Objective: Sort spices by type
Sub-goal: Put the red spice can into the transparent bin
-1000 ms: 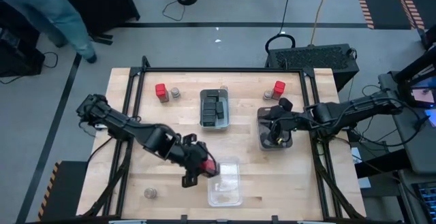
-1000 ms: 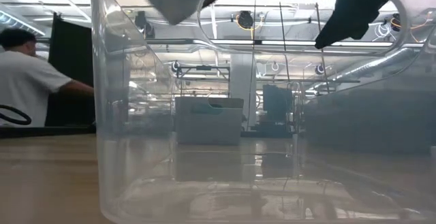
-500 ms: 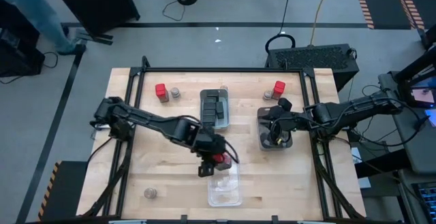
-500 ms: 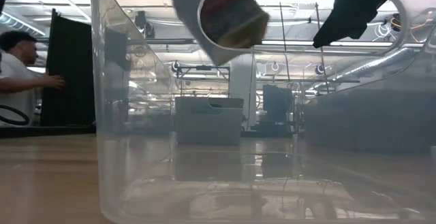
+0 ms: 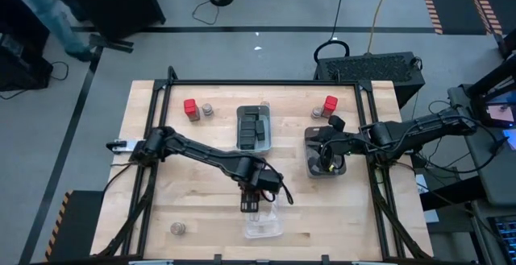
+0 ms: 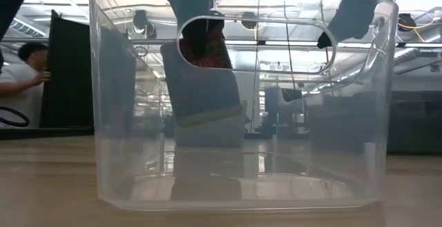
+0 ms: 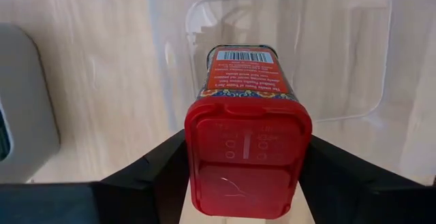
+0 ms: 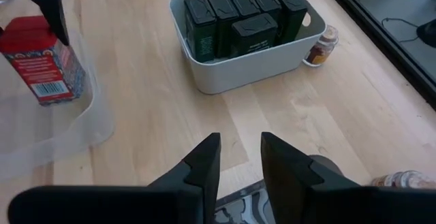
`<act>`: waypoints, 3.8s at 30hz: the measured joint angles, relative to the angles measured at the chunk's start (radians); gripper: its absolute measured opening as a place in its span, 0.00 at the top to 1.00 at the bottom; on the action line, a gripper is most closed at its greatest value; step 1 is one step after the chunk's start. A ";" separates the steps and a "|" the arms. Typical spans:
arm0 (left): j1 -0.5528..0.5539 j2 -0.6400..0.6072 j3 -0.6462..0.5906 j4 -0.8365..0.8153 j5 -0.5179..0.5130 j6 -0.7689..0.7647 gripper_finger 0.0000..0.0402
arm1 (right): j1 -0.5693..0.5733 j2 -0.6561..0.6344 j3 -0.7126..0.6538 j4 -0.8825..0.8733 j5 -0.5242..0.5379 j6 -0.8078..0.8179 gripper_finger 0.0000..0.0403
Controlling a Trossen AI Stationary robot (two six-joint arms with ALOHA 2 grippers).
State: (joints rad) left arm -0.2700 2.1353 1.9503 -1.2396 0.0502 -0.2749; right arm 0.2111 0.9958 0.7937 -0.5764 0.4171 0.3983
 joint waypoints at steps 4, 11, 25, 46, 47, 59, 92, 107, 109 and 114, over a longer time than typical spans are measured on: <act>0.014 0.008 0.000 0.000 -0.001 -0.004 0.40 | 0.000 0.000 0.000 -0.002 0.000 -0.003 0.78; 0.043 0.006 0.000 0.011 0.006 -0.057 0.39 | 0.000 0.000 0.000 -0.002 0.000 -0.003 0.78; 0.034 0.084 0.000 0.011 0.090 -0.063 0.38 | 0.000 0.000 0.001 0.007 0.000 -0.010 0.78; 0.035 0.102 -0.001 -0.008 0.135 -0.108 0.38 | 0.000 0.001 0.001 0.008 -0.001 -0.022 0.78; 0.036 0.102 -0.001 -0.008 0.134 -0.108 0.38 | 0.000 0.001 0.001 0.008 -0.001 -0.021 0.78; 0.053 0.098 -0.001 -0.064 0.100 -0.096 0.38 | 0.000 0.001 0.001 0.008 -0.005 -0.021 0.78; 0.022 0.018 0.011 -0.009 -0.022 -0.135 0.38 | 0.000 0.010 0.001 0.009 -0.004 -0.017 0.78; 0.021 0.084 0.011 -0.053 -0.022 -0.111 0.37 | 0.000 0.033 0.001 0.000 -0.008 -0.015 0.78; 0.021 0.084 0.011 -0.053 -0.022 -0.108 0.34 | 0.000 0.034 0.001 0.000 -0.007 -0.015 0.78; 0.021 0.084 0.011 -0.052 -0.022 -0.107 0.26 | 0.000 0.034 0.001 0.000 -0.008 -0.017 0.78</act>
State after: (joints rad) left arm -0.2485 2.2196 1.9614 -1.2919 0.0278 -0.3818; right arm 0.2111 1.0294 0.7944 -0.5762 0.4095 0.3813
